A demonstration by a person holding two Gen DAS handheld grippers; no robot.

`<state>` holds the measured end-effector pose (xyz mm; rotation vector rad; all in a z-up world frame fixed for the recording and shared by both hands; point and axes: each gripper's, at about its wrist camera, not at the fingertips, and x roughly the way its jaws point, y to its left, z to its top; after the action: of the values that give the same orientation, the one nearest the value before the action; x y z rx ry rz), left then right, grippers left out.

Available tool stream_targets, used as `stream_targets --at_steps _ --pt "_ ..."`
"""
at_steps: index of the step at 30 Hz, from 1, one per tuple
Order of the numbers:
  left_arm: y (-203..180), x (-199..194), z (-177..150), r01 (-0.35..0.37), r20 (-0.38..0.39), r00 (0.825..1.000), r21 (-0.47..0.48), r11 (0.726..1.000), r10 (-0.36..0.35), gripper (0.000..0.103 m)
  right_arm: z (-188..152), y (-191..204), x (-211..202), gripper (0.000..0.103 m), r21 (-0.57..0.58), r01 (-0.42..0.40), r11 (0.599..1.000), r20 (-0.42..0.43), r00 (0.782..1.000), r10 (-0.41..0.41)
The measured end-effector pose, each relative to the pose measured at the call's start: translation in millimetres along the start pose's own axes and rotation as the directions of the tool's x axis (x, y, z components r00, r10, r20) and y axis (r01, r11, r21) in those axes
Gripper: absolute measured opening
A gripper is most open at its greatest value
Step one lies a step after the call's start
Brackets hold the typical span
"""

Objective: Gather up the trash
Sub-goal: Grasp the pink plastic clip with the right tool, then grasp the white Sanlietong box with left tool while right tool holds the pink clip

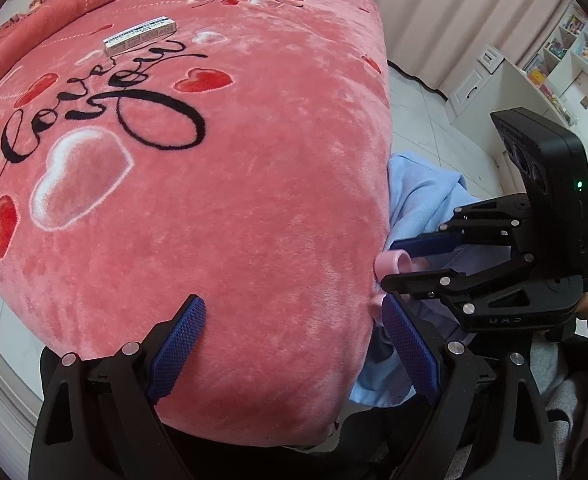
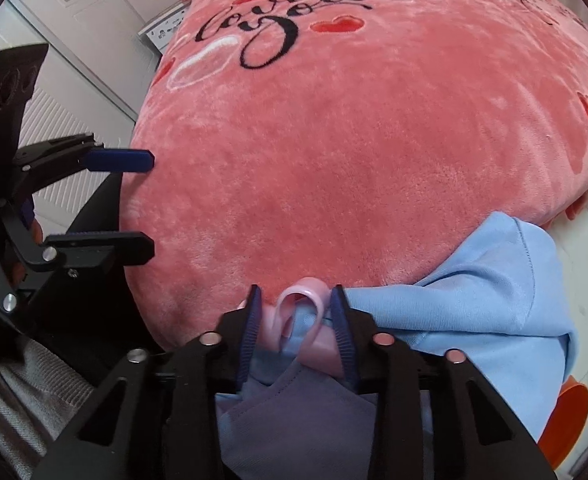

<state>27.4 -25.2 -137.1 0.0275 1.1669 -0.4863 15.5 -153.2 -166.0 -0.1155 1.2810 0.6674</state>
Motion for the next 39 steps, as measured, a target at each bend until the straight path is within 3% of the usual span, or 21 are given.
stream_targets --at_steps 6,15,27,36,39 --pt "5 2 3 0.002 -0.001 1.000 -0.005 1.000 -0.002 0.089 2 1 -1 0.027 -0.005 -0.010 1.000 0.014 1.000 0.010" --pt "12 2 26 -0.003 0.007 1.000 0.028 1.000 0.003 0.089 33 -4 -31 0.027 -0.005 -0.019 1.000 0.113 0.993 0.020" --pt "55 -1 108 -0.072 0.046 0.997 0.098 0.993 0.067 0.089 140 -22 -56 0.027 -0.026 -0.020 0.999 0.260 0.965 0.027" --pt "113 5 183 -0.143 0.075 0.989 0.170 0.975 0.131 0.089 220 -40 -42 0.027 -0.040 -0.021 0.999 0.300 0.954 0.032" --pt "138 14 209 -0.119 0.066 0.992 0.191 0.974 0.108 0.089 243 -48 -33 0.027 -0.040 -0.016 0.999 0.306 0.952 0.028"
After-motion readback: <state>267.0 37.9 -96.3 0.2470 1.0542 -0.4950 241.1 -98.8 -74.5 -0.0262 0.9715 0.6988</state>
